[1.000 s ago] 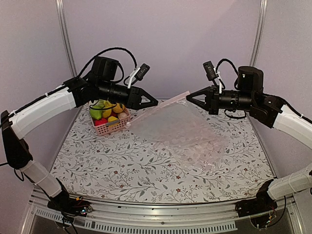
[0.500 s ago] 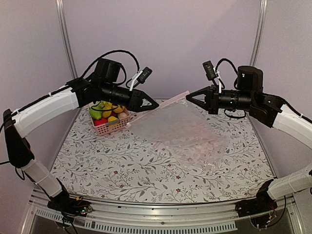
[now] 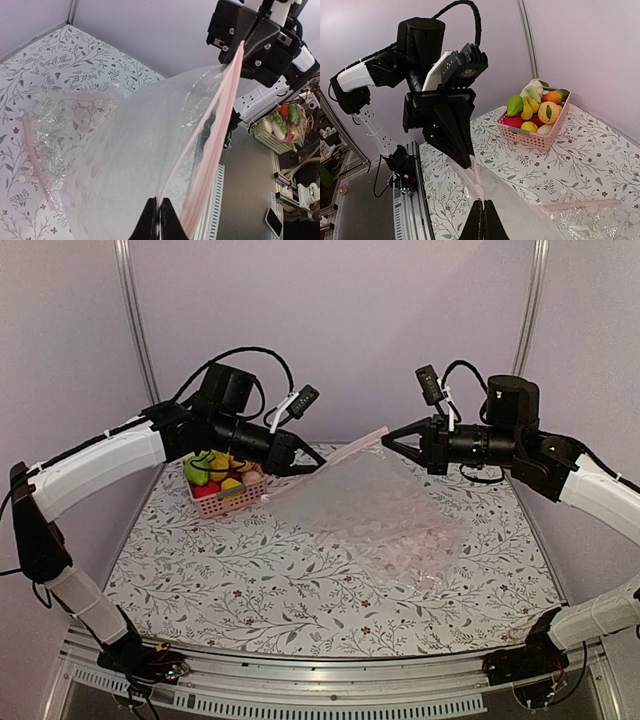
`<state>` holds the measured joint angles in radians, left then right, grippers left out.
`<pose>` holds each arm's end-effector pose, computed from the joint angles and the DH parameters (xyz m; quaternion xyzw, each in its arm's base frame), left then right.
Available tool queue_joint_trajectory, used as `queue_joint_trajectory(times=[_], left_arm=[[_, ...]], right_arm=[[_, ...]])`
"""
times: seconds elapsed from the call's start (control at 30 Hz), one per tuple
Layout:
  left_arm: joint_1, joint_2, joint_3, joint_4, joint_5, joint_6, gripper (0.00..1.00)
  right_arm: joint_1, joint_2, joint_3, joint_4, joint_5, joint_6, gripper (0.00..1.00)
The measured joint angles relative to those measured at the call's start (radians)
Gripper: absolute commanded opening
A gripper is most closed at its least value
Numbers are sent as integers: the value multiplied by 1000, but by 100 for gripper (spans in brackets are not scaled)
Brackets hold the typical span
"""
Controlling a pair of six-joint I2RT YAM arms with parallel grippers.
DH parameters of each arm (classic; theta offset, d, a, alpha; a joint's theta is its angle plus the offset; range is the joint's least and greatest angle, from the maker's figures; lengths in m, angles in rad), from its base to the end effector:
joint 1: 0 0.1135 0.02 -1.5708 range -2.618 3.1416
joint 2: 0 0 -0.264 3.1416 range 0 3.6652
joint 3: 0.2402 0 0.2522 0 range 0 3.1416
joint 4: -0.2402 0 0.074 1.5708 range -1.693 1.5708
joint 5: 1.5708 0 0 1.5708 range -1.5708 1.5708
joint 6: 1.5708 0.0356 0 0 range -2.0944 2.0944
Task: Place the food in the zip-top bag and seal the zipper
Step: Pass from the right arm to the left
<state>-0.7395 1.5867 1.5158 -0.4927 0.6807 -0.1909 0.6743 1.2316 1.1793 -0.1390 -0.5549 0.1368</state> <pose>0.2499 -0.2583 0.3656 0.3787 0.7511 -0.4654 0.2754 0.2088 0.1909 0.3897 -0.3650 0.6690 0.4356 0.4790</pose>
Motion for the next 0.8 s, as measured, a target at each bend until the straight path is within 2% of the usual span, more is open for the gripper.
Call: queue_joint_trajectory(times=[0.13,0.2,0.4,0.5,0.6,0.7,0.8], left_arm=[[-2,0,0,0,9,8,0],[-2,0,0,0,11,9,0],[-2,-10,0,1,-34,11,0],[-3,-38,-3,1,-98,11,0],[-3,-84,-3,1,-199,9,0],[-5,-125,-1,-1,-312,6,0],[-7,-138,10,-8,-418,3,0]], right_arm=[[0,0,0,-3,7,0,0],[0,0,0,-3,22,0,13],[0,0,0,-6,103,5,60],[0,-1,0,-11,164,19,77],[0,-8,0,-13,239,36,90],[0,-26,-1,-16,314,71,95],[0,-44,-1,-11,372,114,96]])
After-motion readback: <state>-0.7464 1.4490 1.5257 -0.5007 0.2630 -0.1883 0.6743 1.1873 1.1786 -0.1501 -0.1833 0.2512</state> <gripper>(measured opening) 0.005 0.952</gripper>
